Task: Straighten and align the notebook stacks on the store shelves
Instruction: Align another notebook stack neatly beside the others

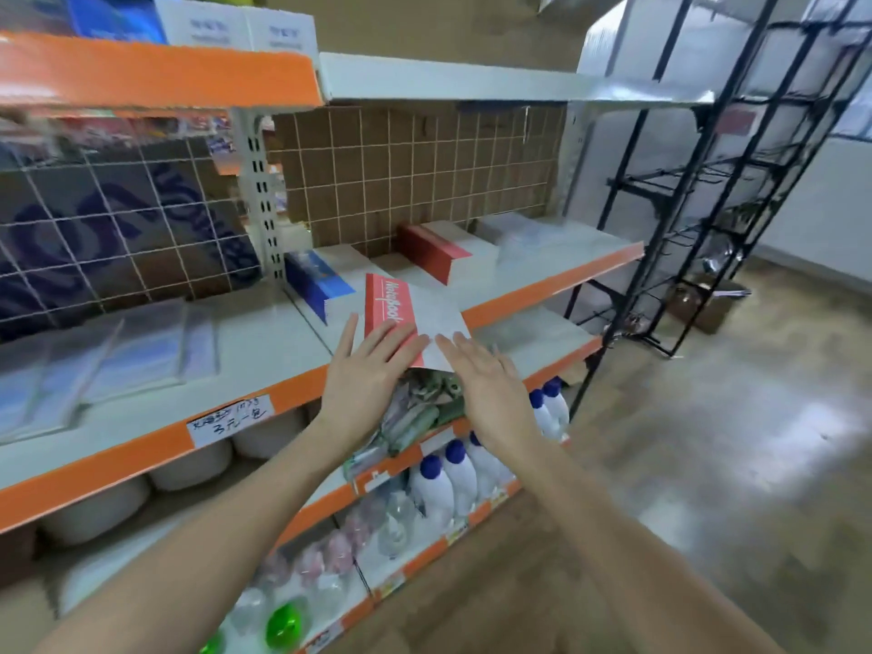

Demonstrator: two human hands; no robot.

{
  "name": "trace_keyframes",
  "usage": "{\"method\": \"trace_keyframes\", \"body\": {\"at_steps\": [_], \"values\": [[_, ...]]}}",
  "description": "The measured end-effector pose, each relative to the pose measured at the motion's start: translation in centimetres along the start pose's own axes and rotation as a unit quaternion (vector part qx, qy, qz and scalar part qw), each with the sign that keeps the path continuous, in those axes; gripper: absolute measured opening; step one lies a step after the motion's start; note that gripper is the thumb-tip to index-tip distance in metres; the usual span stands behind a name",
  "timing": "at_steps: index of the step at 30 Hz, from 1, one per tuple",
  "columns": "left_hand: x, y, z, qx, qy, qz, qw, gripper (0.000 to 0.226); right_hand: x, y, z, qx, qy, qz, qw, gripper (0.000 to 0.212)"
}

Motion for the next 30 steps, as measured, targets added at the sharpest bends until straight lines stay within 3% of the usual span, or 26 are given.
{"method": "trace_keyframes", "body": {"at_steps": [5, 9, 14, 19, 24, 27, 30], "values": [[1.3, -3.5, 6.1, -0.051, 0.009, 0.008, 0.999, 0.058, 5.7, -2.8, 1.5, 0.002, -0.004, 0.016, 1.0, 0.077], [1.2, -6.7, 11.6, -0.039, -0.004, 0.008, 0.999, 0.042, 10.4, -7.0, 3.6, -0.023, 0.001, 0.011, 1.0, 0.078], [1.3, -11.2, 18.8, -0.066, -0.013, -0.043, 0.997, 0.044, 16.4, -13.5, 4.7, -0.057, 0.021, -0.022, 0.998, 0.081], [1.9, -14.7, 24.1, -0.082, -0.04, -0.065, 0.994, 0.056, 21.6, -18.0, 5.6, -0.072, 0.022, -0.045, 0.996, 0.081], [2.3, -16.3, 27.4, -0.066, -0.082, -0.108, 0.989, 0.057, 24.7, -21.1, 6.9, -0.043, 0.001, -0.096, 0.994, 0.07], [2.8, -17.3, 28.6, -0.066, -0.111, -0.145, 0.981, 0.073, 26.1, -23.0, 7.1, -0.009, -0.03, -0.148, 0.989, 0.066], [3.4, -18.3, 29.9, -0.078, -0.152, -0.162, 0.972, 0.077, 27.7, -24.8, 8.0, -0.024, -0.046, -0.195, 0.979, 0.066]]}}
Point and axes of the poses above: each hand's wrist, its own y-axis away from the middle knuckle, its own z-axis out of the palm, x = y × z, the point moved 6 cm from there along -y, towards the middle knuckle, and after that the axes turned 9 degrees about x, right-handed, at the moved point
